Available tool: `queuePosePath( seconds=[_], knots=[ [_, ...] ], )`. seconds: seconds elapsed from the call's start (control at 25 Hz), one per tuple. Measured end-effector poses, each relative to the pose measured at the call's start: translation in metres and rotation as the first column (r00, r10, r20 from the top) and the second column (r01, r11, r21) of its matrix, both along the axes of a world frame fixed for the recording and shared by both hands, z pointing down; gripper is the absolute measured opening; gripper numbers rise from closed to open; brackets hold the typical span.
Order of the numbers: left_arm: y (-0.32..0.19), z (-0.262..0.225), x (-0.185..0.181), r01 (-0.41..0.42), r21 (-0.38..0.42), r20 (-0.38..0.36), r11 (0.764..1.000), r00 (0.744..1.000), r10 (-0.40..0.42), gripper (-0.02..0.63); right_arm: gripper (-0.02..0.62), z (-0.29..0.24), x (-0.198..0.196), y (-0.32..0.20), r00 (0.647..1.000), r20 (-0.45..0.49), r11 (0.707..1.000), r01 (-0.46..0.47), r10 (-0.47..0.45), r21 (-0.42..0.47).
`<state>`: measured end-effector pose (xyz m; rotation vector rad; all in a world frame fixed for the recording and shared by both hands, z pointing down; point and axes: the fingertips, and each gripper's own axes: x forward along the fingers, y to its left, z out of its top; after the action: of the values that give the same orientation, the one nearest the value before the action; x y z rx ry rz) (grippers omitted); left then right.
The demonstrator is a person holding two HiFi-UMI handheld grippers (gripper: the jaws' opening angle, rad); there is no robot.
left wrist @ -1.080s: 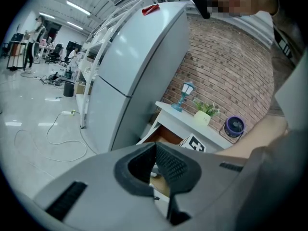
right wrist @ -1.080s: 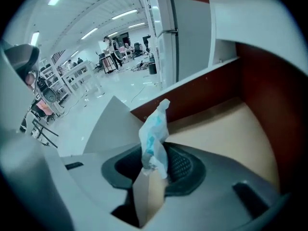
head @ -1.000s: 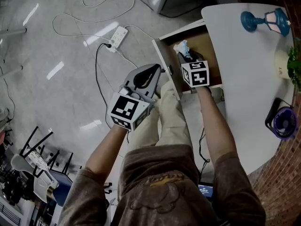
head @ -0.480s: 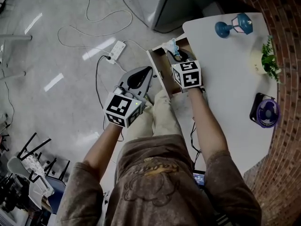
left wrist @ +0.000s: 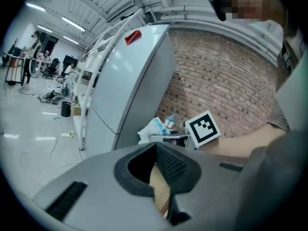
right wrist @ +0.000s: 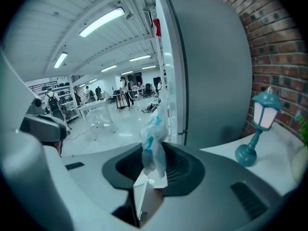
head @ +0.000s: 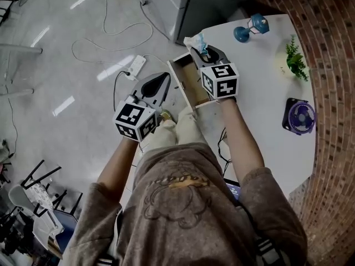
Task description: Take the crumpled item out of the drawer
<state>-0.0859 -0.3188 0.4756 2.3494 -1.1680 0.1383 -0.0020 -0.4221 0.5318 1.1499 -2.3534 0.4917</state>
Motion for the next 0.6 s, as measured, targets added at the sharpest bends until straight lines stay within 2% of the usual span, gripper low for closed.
queuePosePath(
  seconds=[0.36, 0.6],
  knots=[
    [0.013, -0.074, 0.031, -0.113, 0.078, -0.049, 0.990, 0.992, 0.117, 0.008, 0.101, -0.110, 0.019, 0.027, 0.995, 0.100, 0.988, 0.007, -0.023, 0.157],
    [0.023, -0.105, 0.048, -0.160, 0.129, -0.049, 0.979, 0.985, 0.167, 0.008, 0.101, -0.158, 0.048, 0.040, 0.990, 0.140, 0.969, -0.046, 0.012, 0.241]
  ],
)
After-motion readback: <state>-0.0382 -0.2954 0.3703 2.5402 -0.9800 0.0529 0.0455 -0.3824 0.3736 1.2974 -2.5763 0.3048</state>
